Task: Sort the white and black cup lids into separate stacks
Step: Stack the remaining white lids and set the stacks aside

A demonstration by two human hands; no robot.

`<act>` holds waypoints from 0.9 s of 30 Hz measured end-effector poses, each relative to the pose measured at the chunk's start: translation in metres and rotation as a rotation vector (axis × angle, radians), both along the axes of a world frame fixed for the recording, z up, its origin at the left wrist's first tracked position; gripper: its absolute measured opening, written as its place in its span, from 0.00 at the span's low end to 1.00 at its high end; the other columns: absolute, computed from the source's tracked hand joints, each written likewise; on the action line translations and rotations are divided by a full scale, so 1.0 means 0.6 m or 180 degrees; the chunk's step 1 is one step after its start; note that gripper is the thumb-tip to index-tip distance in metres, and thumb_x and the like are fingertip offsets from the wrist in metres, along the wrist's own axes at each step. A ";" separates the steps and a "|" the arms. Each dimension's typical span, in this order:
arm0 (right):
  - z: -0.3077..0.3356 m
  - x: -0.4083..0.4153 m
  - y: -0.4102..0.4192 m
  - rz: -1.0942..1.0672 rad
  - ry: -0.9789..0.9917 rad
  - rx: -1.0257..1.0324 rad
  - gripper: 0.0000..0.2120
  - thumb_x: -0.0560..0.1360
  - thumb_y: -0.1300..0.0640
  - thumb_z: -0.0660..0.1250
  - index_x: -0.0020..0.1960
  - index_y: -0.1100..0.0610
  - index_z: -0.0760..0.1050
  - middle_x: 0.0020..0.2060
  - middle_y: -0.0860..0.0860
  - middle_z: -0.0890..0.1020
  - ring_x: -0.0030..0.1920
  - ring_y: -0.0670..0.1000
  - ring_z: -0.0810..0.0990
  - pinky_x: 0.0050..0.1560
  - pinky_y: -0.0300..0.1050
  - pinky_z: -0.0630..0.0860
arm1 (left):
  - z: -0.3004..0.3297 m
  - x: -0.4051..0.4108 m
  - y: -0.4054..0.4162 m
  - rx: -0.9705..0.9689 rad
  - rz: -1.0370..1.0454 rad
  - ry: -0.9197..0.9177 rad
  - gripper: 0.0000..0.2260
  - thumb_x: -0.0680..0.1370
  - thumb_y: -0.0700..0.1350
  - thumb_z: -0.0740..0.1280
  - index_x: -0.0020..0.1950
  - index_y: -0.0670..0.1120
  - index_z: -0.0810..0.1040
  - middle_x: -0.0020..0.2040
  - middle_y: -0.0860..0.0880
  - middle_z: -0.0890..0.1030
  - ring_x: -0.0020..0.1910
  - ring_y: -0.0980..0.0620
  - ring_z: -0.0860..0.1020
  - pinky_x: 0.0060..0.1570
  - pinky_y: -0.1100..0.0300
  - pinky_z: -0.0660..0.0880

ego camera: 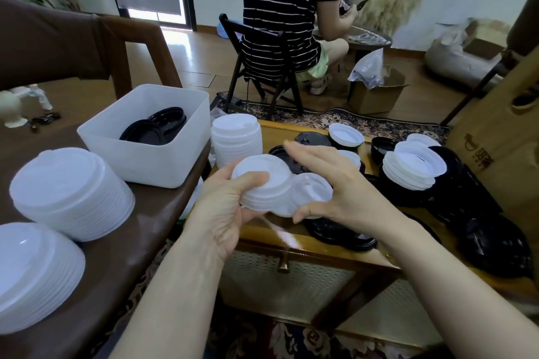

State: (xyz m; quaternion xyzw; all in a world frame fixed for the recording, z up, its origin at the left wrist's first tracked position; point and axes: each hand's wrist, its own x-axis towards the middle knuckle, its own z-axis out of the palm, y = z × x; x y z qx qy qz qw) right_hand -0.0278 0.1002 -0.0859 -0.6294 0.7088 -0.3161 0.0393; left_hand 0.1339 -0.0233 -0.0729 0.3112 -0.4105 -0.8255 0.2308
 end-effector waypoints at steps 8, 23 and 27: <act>-0.016 -0.019 0.014 -0.0813 0.0186 0.1243 0.54 0.62 0.25 0.68 0.79 0.44 0.49 0.70 0.45 0.67 0.74 0.46 0.55 0.70 0.45 0.43 | 0.006 0.015 -0.014 0.0589 0.0394 0.0095 0.17 0.77 0.38 0.67 0.67 0.40 0.76 0.59 0.40 0.82 0.57 0.40 0.82 0.41 0.50 0.82; 0.042 0.018 0.028 -0.0361 -0.1239 0.0203 0.40 0.68 0.49 0.76 0.73 0.38 0.60 0.68 0.34 0.68 0.68 0.34 0.64 0.61 0.24 0.60 | -0.002 0.009 -0.002 0.0802 -0.0211 0.0049 0.16 0.82 0.48 0.59 0.67 0.43 0.75 0.57 0.41 0.84 0.56 0.40 0.83 0.49 0.43 0.82; 0.041 0.033 0.025 0.0100 -0.1352 0.0582 0.43 0.70 0.63 0.76 0.76 0.47 0.57 0.70 0.42 0.69 0.69 0.35 0.66 0.63 0.25 0.63 | -0.008 0.002 0.006 0.0801 -0.0584 -0.0167 0.17 0.84 0.51 0.56 0.65 0.42 0.76 0.54 0.41 0.85 0.49 0.42 0.85 0.39 0.47 0.84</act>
